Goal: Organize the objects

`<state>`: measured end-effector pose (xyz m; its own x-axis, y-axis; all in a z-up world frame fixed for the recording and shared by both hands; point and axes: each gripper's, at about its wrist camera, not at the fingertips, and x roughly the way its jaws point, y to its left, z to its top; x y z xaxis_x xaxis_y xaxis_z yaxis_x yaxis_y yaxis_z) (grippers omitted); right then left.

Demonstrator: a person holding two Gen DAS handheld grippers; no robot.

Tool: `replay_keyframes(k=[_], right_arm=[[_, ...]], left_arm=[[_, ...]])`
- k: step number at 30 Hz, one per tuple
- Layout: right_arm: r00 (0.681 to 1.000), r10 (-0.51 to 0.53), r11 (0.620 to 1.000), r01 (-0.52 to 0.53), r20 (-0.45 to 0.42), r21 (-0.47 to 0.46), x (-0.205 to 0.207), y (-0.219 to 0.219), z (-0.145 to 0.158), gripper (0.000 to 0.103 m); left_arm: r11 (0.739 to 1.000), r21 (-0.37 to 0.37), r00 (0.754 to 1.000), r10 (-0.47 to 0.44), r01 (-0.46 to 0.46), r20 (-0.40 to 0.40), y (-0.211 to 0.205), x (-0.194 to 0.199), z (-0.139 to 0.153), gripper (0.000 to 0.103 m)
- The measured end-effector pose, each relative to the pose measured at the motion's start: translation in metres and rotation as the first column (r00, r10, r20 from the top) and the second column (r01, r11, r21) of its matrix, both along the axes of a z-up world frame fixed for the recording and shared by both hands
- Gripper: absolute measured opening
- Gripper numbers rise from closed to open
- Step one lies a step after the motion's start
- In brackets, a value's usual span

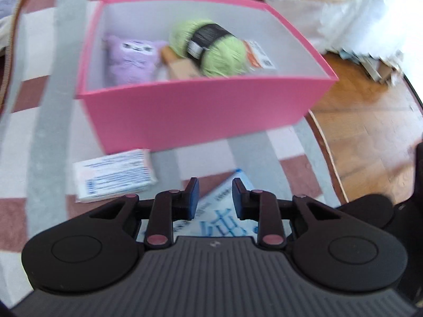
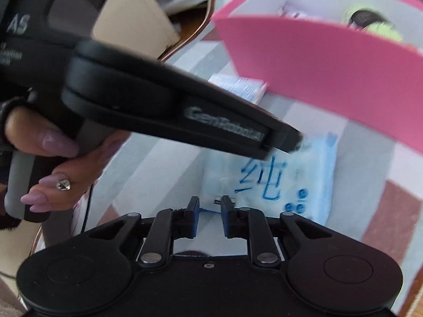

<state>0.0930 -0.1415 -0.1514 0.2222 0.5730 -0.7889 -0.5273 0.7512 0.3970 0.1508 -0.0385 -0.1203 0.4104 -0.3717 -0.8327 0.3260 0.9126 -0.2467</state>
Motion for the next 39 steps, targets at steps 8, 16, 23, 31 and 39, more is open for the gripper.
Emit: replay_keyframes(k=[8, 16, 23, 31, 39], right_arm=[[0.978, -0.179, 0.981, 0.186, 0.107, -0.06, 0.012, -0.036, 0.013, 0.051], [0.972, -0.222, 0.961, 0.231, 0.074, -0.154, 0.025, -0.038, -0.006, 0.058], [0.969, -0.245, 0.965, 0.243, -0.016, -0.099, 0.029, -0.048, -0.013, 0.025], [0.97, -0.24, 0.961, 0.232, -0.037, -0.148, 0.022, -0.037, -0.009, 0.038], [0.981, -0.188, 0.978, 0.183, -0.049, -0.104, 0.004, -0.04, 0.042, 0.053]], left_arm=[[0.987, -0.012, 0.98, 0.156, -0.158, -0.127, 0.036, -0.023, -0.011, 0.048], [0.973, 0.05, 0.94, 0.232, -0.227, -0.249, 0.033, -0.028, -0.034, 0.066], [0.954, -0.028, 0.927, 0.284, -0.3, -0.245, 0.037, -0.027, -0.046, 0.034], [0.95, -0.041, 0.936, 0.297, -0.31, -0.188, 0.02, -0.047, -0.035, 0.03], [0.986, -0.013, 0.983, 0.166, -0.167, -0.084, 0.015, -0.057, 0.031, 0.032]])
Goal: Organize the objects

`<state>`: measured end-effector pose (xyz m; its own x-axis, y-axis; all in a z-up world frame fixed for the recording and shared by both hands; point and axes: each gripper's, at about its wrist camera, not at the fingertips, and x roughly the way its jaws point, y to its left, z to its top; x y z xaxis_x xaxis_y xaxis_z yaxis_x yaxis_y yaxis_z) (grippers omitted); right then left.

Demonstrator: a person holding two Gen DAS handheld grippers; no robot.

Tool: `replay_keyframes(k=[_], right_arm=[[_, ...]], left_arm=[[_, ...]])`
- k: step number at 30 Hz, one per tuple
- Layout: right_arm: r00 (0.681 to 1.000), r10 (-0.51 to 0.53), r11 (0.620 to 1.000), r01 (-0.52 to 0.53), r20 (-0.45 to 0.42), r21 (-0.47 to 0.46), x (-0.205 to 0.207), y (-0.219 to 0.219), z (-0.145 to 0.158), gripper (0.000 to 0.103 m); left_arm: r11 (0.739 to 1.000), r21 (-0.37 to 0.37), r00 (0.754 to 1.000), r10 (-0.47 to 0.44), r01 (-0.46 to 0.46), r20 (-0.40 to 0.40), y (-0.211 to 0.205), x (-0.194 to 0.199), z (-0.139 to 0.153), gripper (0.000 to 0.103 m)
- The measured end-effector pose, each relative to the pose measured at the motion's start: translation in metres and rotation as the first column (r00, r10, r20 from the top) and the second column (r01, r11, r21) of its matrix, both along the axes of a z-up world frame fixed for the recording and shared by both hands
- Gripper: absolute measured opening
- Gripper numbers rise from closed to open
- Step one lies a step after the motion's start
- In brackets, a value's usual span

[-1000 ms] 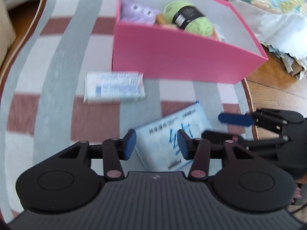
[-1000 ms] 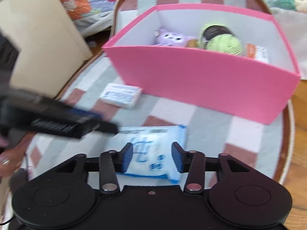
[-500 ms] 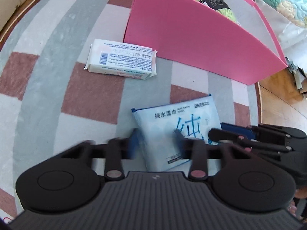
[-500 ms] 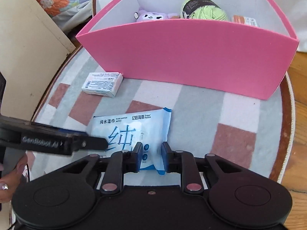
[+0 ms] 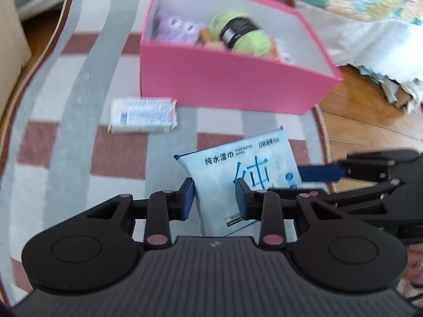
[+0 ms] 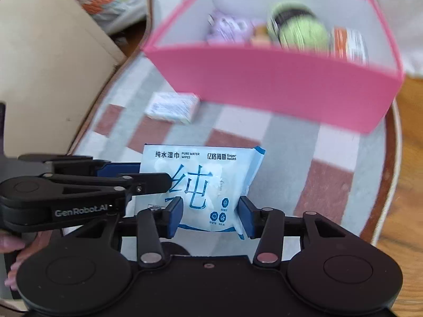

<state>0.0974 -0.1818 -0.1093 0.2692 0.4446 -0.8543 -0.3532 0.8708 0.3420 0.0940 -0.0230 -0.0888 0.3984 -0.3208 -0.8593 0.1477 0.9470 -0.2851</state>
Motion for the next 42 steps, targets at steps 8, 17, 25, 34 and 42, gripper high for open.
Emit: replay_keyframes(k=[8, 17, 25, 34, 42], right_arm=[[0.989, 0.007, 1.0, -0.012, 0.15, 0.028, -0.007, -0.01, 0.08, 0.061], [0.964, -0.057, 0.998, 0.055, 0.259, 0.013, 0.031, -0.022, 0.143, 0.068], [0.96, -0.155, 0.988, 0.148, 0.234, 0.05, 0.094, -0.046, 0.132, 0.068], [0.966, -0.189, 0.982, 0.183, 0.177, 0.049, 0.125, -0.052, 0.068, 0.068], [0.976, -0.168, 0.986, 0.168, 0.137, 0.014, 0.126, -0.049, 0.031, 0.067]], left_arm=[[0.995, -0.069, 0.992, -0.061, 0.068, 0.107, 0.007, 0.009, 0.077, 0.033], [0.987, -0.058, 0.969, -0.133, 0.148, 0.207, -0.015, 0.075, 0.135, 0.032], [0.987, -0.111, 0.981, -0.097, 0.117, 0.168, -0.035, 0.147, 0.102, 0.032], [0.989, -0.119, 0.995, -0.086, 0.09, 0.043, -0.042, 0.181, 0.027, 0.032], [0.989, -0.121, 0.994, -0.097, 0.09, -0.051, -0.046, 0.188, -0.011, 0.032]])
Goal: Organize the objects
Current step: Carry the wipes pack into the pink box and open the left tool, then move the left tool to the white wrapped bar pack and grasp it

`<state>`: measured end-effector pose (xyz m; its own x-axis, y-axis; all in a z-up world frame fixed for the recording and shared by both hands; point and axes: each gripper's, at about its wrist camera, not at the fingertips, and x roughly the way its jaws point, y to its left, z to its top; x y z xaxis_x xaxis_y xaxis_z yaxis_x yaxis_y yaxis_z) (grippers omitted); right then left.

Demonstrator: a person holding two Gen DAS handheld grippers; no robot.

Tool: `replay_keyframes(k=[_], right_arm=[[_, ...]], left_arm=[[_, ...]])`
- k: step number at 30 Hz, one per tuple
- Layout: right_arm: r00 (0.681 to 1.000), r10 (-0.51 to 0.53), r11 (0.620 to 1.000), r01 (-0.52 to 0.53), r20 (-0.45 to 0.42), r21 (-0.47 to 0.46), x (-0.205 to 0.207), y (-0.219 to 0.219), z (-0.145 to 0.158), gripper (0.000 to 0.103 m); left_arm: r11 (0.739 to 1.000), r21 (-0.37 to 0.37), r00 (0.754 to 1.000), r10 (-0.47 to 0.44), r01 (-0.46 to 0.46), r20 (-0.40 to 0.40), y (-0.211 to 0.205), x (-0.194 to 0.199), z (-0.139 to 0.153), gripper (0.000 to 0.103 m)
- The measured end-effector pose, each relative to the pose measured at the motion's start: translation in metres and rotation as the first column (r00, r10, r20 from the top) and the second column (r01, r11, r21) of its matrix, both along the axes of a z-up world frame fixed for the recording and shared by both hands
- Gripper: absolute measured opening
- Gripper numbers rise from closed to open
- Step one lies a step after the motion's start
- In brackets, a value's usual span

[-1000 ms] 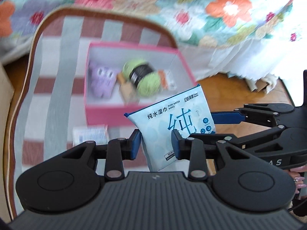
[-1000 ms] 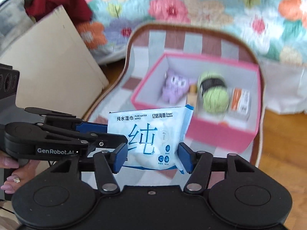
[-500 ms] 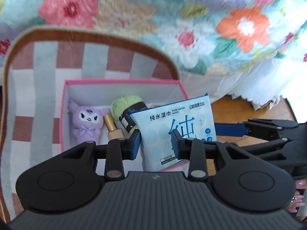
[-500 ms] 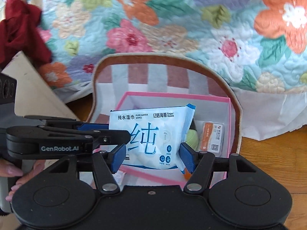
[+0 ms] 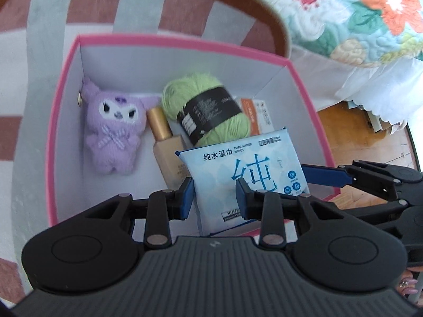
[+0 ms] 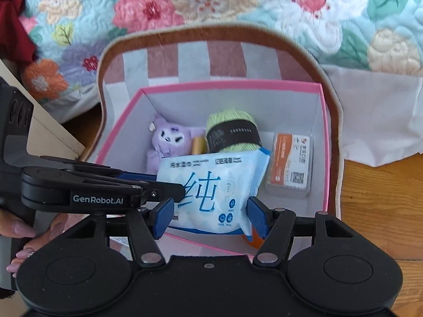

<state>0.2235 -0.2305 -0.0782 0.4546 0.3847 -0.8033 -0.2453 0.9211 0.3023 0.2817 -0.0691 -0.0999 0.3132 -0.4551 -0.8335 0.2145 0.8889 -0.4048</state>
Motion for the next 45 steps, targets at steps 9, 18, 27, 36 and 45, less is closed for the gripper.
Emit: replay_keyframes(k=[9, 18, 27, 36, 45], right_arm=[[1.0, 0.009, 0.988, -0.012, -0.021, -0.156, 0.004, 0.015, -0.016, 0.061], [0.999, -0.026, 0.944, 0.032, 0.022, -0.328, 0.015, 0.026, -0.036, 0.044], [0.997, -0.059, 0.943, 0.069, 0.042, -0.325, -0.007, 0.011, -0.01, 0.049], [0.996, -0.011, 0.964, 0.035, 0.093, -0.263, -0.042, 0.019, 0.055, 0.053], [0.988, 0.098, 0.964, -0.064, 0.118, -0.259, -0.095, 0.044, 0.113, 0.063]], left_arm=[[1.0, -0.009, 0.999, 0.021, -0.021, -0.035, -0.011, 0.01, -0.021, 0.032], [0.997, 0.073, 1.0, 0.017, -0.018, 0.02, -0.033, 0.014, -0.025, 0.032], [0.992, 0.126, 0.993, -0.025, 0.01, 0.114, -0.012, -0.015, 0.019, 0.044], [0.986, 0.148, 0.983, -0.105, 0.082, 0.153, 0.014, -0.055, 0.096, 0.051], [0.981, 0.169, 0.977, -0.123, 0.093, 0.177, 0.057, -0.102, 0.137, 0.059]])
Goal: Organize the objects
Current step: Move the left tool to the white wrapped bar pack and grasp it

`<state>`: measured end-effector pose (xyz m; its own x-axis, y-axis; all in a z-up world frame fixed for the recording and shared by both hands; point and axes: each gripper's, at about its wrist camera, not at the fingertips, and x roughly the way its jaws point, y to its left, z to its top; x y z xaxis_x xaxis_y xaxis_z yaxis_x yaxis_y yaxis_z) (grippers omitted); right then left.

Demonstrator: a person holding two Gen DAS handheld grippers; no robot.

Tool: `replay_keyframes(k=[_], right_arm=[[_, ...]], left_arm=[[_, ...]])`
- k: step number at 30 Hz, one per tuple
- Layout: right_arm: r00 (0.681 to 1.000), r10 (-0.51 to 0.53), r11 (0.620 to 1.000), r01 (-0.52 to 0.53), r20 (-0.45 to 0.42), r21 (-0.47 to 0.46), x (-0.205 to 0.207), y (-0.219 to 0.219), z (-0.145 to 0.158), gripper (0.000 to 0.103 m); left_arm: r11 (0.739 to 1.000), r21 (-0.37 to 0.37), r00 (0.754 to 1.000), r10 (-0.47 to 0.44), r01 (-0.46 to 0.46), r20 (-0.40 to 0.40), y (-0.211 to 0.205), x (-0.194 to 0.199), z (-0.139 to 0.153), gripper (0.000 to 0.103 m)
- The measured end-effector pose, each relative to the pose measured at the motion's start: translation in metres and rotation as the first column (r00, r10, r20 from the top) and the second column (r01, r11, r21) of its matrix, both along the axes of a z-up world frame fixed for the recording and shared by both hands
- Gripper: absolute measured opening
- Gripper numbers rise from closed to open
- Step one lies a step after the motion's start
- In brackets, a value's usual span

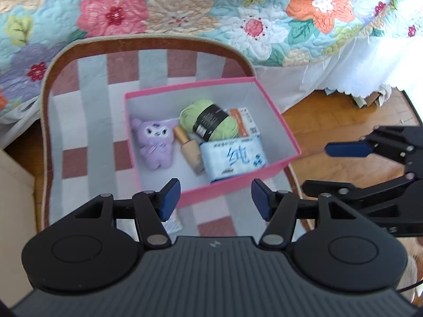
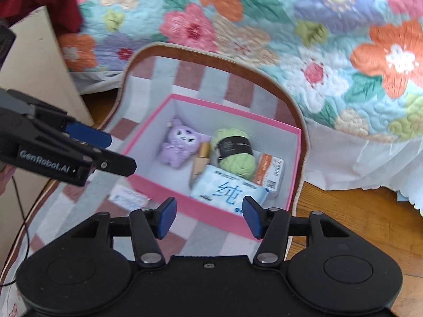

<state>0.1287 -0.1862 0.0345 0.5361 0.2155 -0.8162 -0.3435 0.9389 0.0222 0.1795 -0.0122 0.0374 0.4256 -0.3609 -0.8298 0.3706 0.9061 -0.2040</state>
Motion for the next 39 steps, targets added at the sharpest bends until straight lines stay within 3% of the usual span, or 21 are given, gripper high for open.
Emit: replay_keyframes(k=[7, 14, 15, 19, 25, 29, 35, 39], right_arm=[[0.996, 0.088, 0.996, -0.088, -0.021, 0.002, -0.036, 0.029, 0.013, 0.071], [0.988, 0.14, 0.99, -0.138, -0.057, 0.041, -0.052, 0.055, -0.002, 0.075], [0.987, 0.148, 0.988, -0.145, -0.063, 0.047, -0.052, 0.059, -0.006, 0.08], [0.978, 0.19, 0.98, -0.185, -0.081, 0.069, -0.048, 0.072, -0.027, 0.083], [0.969, 0.237, 0.964, -0.226, -0.071, 0.141, -0.032, 0.089, -0.067, 0.083], [0.961, 0.275, 0.945, -0.267, -0.022, 0.188, -0.019, 0.097, -0.099, 0.083], [0.983, 0.177, 0.945, -0.154, -0.055, 0.288, 0.008, 0.094, -0.154, 0.083], [0.988, 0.149, 0.949, -0.131, -0.044, 0.285, 0.015, 0.1, -0.18, 0.083]], left_arm=[[1.0, 0.018, 0.999, 0.004, -0.004, -0.034, 0.031, -0.032, -0.008, 0.063], [0.999, 0.017, 0.997, 0.032, -0.031, -0.074, 0.056, -0.043, -0.034, 0.067], [0.999, 0.017, 0.996, 0.041, -0.04, -0.078, 0.059, -0.043, -0.039, 0.067], [0.997, 0.03, 0.995, 0.077, -0.075, -0.071, 0.069, -0.037, -0.059, 0.081], [0.993, 0.031, 0.991, 0.118, -0.116, -0.062, 0.082, -0.021, -0.09, 0.089], [0.991, 0.015, 0.99, 0.132, -0.131, -0.048, 0.085, -0.009, -0.115, 0.089], [0.982, -0.011, 0.979, 0.187, -0.188, -0.084, 0.088, 0.01, -0.161, 0.088], [0.964, -0.045, 0.957, 0.252, -0.261, -0.147, 0.091, 0.018, -0.191, 0.088]])
